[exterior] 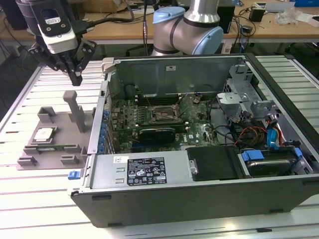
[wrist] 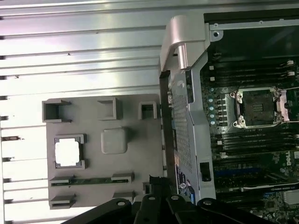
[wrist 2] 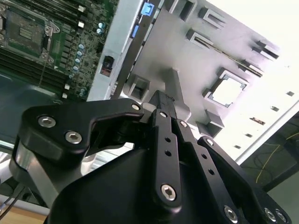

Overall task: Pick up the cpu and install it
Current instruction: 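Reach for the cpu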

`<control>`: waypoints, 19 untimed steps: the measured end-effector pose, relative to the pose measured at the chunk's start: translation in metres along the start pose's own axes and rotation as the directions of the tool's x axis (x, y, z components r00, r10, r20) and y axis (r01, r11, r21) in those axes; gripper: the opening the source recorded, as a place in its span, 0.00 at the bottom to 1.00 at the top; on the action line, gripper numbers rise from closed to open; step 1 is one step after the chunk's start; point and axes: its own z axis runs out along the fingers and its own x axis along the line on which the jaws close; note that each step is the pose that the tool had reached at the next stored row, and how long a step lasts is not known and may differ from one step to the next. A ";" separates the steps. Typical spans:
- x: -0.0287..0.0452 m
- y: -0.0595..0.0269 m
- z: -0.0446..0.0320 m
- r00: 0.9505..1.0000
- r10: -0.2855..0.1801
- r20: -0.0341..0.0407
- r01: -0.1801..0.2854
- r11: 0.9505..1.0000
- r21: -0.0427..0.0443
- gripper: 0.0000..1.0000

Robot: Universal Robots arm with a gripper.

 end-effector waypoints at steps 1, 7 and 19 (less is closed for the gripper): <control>0.0029 -0.0001 0.0007 1.000 0.000 0.000 0.000 1.000 0.000 0.11; 0.0163 -0.0012 0.0036 1.000 0.000 0.000 0.000 1.000 0.000 0.11; 0.0507 -0.0014 0.0158 1.000 0.000 0.000 0.000 1.000 0.000 0.11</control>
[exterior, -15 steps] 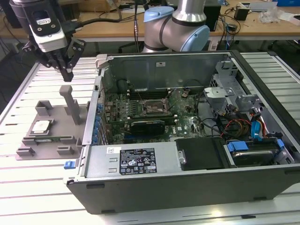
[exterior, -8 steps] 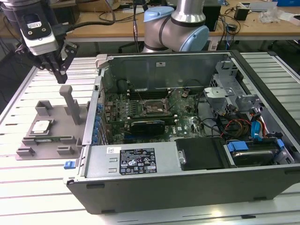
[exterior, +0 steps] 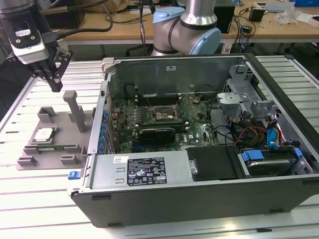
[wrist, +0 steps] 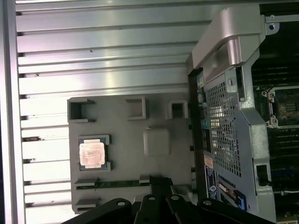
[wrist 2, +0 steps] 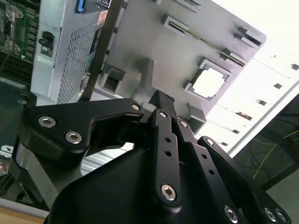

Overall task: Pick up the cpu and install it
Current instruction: 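Reach for the cpu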

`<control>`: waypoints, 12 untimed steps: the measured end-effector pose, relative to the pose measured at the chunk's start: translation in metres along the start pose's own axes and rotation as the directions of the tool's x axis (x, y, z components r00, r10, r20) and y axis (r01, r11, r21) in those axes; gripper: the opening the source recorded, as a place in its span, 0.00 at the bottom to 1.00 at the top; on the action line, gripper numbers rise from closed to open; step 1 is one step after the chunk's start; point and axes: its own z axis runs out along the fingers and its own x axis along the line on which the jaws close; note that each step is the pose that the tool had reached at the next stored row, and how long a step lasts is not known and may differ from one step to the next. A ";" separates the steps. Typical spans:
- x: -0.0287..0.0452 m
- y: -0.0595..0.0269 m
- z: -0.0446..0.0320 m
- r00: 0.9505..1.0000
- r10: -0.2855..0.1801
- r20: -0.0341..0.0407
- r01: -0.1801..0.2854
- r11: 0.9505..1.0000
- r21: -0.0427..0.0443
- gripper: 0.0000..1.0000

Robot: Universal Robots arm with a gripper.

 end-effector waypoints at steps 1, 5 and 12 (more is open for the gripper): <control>0.0019 0.0004 0.0007 1.000 0.000 0.000 0.000 1.000 0.000 0.11; 0.0132 0.0032 0.0051 1.000 0.000 0.000 0.000 1.000 0.000 0.11; 0.0255 0.0077 0.0135 1.000 0.000 0.000 0.000 1.000 0.000 0.11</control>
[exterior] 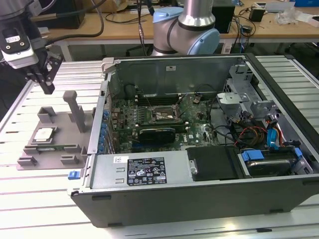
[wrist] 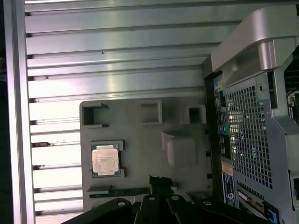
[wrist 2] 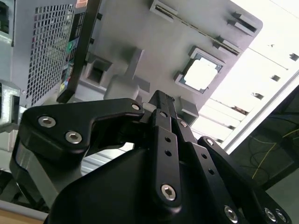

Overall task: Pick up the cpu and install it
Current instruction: 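Reach for the cpu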

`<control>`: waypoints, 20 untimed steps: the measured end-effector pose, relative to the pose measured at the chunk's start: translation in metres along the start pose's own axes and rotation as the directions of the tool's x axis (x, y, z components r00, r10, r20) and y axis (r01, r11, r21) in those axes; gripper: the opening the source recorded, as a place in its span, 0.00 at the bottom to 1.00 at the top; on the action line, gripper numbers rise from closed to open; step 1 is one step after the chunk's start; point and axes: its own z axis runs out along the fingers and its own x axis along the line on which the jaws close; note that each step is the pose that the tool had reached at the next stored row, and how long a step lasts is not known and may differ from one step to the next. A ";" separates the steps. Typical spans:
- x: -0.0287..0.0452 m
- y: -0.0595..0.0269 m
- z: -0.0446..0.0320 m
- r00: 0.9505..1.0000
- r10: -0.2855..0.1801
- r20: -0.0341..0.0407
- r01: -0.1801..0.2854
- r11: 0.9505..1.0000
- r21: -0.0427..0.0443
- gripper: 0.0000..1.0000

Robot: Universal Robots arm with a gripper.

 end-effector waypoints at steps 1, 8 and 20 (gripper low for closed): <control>0.0017 0.0002 0.0013 1.000 0.000 0.000 0.000 1.000 0.000 0.11; 0.0129 0.0002 0.0099 1.000 0.000 0.000 0.000 1.000 0.000 0.11; 0.0287 0.0009 0.0207 1.000 -0.010 0.000 0.010 1.000 0.000 0.11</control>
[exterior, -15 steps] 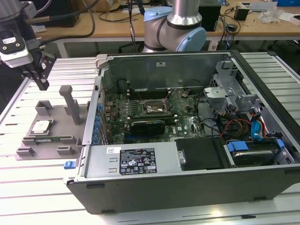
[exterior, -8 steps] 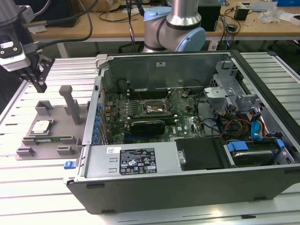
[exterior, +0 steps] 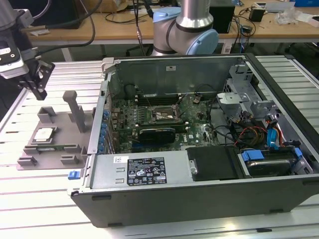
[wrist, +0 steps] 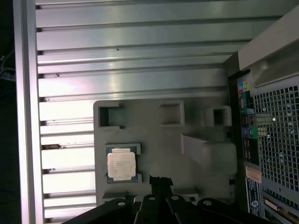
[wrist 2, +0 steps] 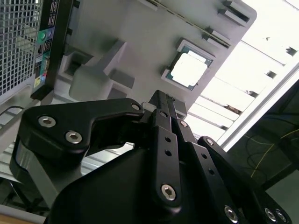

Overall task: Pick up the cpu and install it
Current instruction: 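Reach for the cpu, then pick up the cpu and move it towards the insertion slot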

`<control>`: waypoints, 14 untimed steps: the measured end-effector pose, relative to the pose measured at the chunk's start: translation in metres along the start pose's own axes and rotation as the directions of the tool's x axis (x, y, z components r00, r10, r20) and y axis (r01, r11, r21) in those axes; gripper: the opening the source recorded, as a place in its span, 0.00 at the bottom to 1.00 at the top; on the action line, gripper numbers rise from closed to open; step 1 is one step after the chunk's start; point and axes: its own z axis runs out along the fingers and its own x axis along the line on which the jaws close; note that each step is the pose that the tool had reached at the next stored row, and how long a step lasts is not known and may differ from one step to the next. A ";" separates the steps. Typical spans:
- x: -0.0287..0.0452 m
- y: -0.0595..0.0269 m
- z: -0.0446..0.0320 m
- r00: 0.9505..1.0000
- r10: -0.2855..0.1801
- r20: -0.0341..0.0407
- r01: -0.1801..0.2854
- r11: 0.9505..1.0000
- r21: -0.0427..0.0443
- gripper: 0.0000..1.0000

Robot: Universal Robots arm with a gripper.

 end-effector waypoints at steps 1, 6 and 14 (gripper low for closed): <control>0.0017 0.0005 0.0010 1.000 -0.001 0.000 0.001 1.000 0.000 0.11; 0.0050 0.0011 0.0031 1.000 -0.004 0.000 0.004 1.000 0.000 0.11; 0.0050 0.0011 0.0031 1.000 -0.004 0.000 0.004 1.000 0.000 0.11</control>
